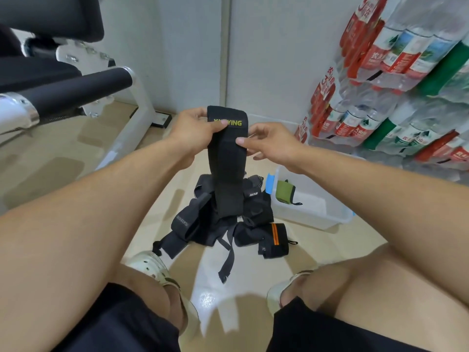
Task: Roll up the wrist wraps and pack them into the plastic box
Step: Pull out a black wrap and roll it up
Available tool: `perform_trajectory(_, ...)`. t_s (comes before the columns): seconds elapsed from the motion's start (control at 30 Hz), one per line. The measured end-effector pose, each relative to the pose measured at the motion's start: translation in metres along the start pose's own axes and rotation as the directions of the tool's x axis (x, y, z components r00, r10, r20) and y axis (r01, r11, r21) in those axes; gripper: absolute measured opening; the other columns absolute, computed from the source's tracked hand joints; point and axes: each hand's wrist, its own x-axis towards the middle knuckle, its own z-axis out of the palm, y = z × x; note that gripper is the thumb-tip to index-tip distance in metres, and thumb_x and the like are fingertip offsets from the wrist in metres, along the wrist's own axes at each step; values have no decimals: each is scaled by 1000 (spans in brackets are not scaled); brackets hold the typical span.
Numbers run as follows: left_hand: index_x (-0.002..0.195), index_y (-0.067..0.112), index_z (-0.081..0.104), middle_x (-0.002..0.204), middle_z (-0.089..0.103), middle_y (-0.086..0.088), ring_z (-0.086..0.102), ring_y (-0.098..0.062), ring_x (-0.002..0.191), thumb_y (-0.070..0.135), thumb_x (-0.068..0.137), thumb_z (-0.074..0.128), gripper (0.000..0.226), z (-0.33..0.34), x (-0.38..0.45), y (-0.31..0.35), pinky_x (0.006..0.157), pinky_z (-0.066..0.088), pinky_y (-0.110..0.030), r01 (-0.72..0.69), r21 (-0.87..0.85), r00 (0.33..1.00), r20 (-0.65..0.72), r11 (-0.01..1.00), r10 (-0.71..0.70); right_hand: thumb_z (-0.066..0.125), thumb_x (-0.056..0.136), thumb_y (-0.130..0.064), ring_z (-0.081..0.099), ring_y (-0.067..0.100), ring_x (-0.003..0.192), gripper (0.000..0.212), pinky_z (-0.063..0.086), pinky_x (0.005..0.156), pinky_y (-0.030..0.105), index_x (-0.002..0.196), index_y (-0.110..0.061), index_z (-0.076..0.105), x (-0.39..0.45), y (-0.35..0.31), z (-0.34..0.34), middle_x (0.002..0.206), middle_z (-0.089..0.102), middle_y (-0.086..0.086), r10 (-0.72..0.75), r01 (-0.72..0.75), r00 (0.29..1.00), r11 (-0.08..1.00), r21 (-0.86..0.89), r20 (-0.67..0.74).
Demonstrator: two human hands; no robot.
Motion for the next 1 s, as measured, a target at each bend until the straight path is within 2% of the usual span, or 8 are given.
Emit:
perform_trajectory(0.1,102,15,67,99,75,-6,73,-21,89,12,91,74,13,-2,0,-3,79,60,-29,-24,136,1000,-4,990,25,81,87,-31,71,11,84,31,57,79,27,110,-15,68,1,8,1,95,74,-2,45,-38,996,995,-91,73)
perform_trajectory(0.23,113,16,61,90,70,1,66,-8,75,14,93,73,23,-10,-5,-7,57,49,-15,-21,389,999,54,921,0,83,86,-27,68,16,88,33,53,74,25,115,-20,67,4,26,3,97,74,-4,130,-51,974,925,-377,187)
perform_trajectory(0.4,113,15,54,107,72,-11,68,-27,96,12,91,74,30,-17,-4,-15,78,54,-35,-56,599,986,161,799,-51,76,91,-25,63,19,89,33,45,68,23,121,-16,65,17,51,24,107,71,3,226,-33,946,778,-627,231)
perform_trajectory(0.5,116,15,55,105,71,-10,68,-28,100,8,90,73,32,-20,0,-18,84,56,-39,-94,638,975,214,764,-58,75,92,-24,58,18,97,32,42,82,25,122,-16,65,25,67,29,105,66,-2,301,-36,923,686,-727,238)
perform_trajectory(0.7,110,19,54,104,72,-6,68,-26,99,10,88,75,32,-26,10,-29,88,56,-43,-112,692,963,252,713,-94,73,94,-20,61,23,115,31,43,94,23,123,-11,68,36,133,60,119,68,4,340,-204,937,721,-663,83)
perform_trajectory(0.83,111,20,52,101,73,-5,68,-23,91,9,88,76,34,-27,17,-36,73,54,-35,-93,693,955,264,715,-132,68,93,-19,62,30,120,36,48,103,34,127,-10,66,24,202,101,123,69,8,432,-328,902,723,-607,27)
perform_trajectory(0.97,111,19,53,100,74,-5,68,-23,90,10,88,77,35,-27,20,-39,69,52,-32,-87,687,955,264,721,-136,61,99,-19,53,31,132,60,43,105,33,153,-6,39,3,255,127,140,60,13,568,-479,823,700,-529,7)
perform_trajectory(1.0,112,19,53,100,74,-5,68,-23,90,10,87,77,35,-27,21,-40,68,52,-32,-87,689,954,266,720,-138,61,99,-19,55,31,129,57,46,100,32,151,-7,41,0,265,131,137,61,14,592,-509,806,685,-520,-8)
